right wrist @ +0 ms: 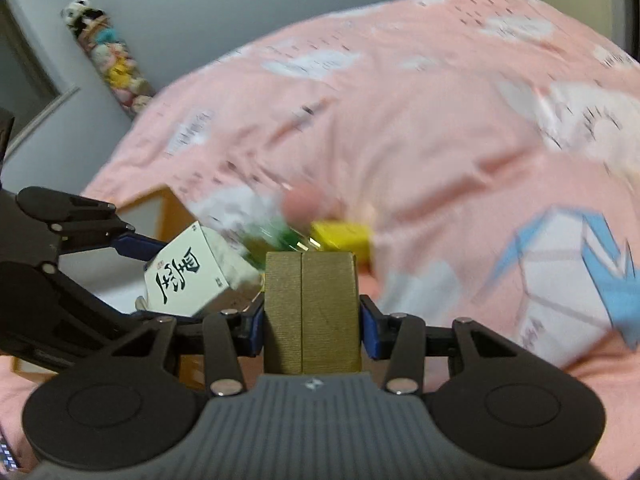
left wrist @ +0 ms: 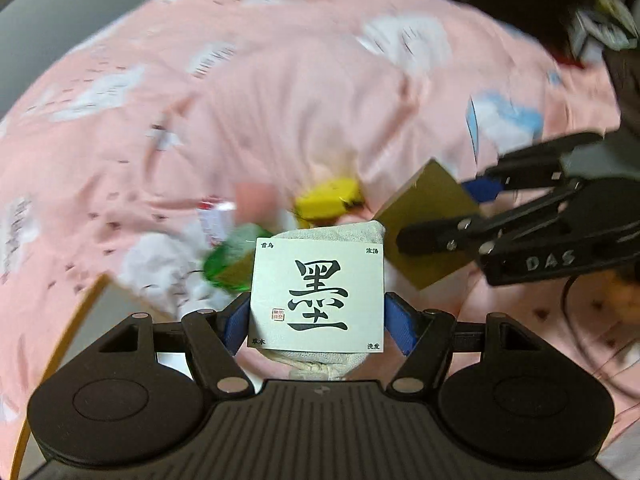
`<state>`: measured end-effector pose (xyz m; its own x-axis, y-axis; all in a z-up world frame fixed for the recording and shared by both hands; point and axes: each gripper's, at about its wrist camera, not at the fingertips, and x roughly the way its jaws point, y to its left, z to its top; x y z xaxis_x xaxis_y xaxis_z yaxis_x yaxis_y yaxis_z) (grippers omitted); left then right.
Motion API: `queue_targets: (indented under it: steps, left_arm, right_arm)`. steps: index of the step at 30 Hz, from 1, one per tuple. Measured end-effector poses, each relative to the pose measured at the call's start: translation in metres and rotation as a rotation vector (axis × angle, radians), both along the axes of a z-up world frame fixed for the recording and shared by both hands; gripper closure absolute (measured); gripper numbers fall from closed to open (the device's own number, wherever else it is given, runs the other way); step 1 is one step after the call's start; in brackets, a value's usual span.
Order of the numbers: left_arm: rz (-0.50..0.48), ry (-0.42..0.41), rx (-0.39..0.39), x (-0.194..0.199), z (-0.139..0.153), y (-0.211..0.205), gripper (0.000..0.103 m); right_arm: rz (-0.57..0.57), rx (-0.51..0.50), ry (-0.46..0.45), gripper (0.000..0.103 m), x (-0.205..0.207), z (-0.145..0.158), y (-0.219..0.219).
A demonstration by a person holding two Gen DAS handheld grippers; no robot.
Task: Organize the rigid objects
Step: 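Carry both held boxes over the orange box and lower them inside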
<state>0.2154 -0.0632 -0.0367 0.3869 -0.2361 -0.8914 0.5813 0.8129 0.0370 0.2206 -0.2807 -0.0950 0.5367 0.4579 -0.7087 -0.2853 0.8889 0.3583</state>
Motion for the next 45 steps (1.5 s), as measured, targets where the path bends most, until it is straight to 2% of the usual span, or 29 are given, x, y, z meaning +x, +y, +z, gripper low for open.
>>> queue_targets:
  steps: [4,7,12,14,17,20,22,26,30,34,38,41,45]
  left_arm:
    - [0.157,-0.022,-0.012,-0.008,-0.003,0.010,0.023]
    - [0.282,-0.033,-0.019,-0.025,0.006,0.045,0.023]
    - [0.508,0.031,-0.077,-0.043,-0.006,0.101,0.023]
    - [0.582,0.061,-0.099,-0.048,-0.021,0.119,0.023]
    - [0.679,0.113,-0.150,-0.060,-0.041,0.140,0.023]
    - [0.755,0.150,-0.203,-0.066,-0.063,0.153,0.023]
    - [0.797,0.152,-0.212,-0.067,-0.071,0.157,0.023]
    - [0.844,0.175,-0.231,-0.067,-0.084,0.163,0.023]
    - [0.861,0.209,-0.217,-0.060,-0.098,0.165,0.023]
    - [0.873,0.261,-0.238,-0.055,-0.116,0.168,0.023]
    - [0.868,0.280,-0.254,-0.051,-0.118,0.167,0.023]
    - [0.860,0.324,-0.264,-0.046,-0.121,0.167,0.023]
    - [0.830,0.351,-0.254,-0.040,-0.124,0.165,0.023]
  right_arm:
    - [0.081,0.030,-0.058,0.058,-0.001,0.026,0.026]
    - [0.170,0.051,-0.080,0.058,-0.002,0.038,0.055]
    - [0.348,0.033,-0.099,0.058,-0.009,0.047,0.112]
    - [0.431,-0.002,-0.094,0.058,-0.013,0.045,0.137]
    - [0.542,-0.118,-0.071,0.058,-0.014,0.034,0.173]
    - [0.614,-0.236,-0.052,0.058,-0.012,0.018,0.198]
    - [0.651,-0.300,-0.037,0.058,-0.011,0.010,0.209]
    - [0.690,-0.389,0.011,0.058,-0.005,-0.005,0.226]
    - [0.704,-0.460,0.068,0.058,-0.001,-0.017,0.235]
    - [0.758,-0.487,0.097,0.058,-0.004,-0.025,0.245]
    - [0.780,-0.502,0.125,0.058,-0.003,-0.032,0.253]
    - [0.777,-0.530,0.118,0.051,0.000,-0.032,0.254]
    - [0.772,-0.537,0.111,0.050,0.002,-0.028,0.252]
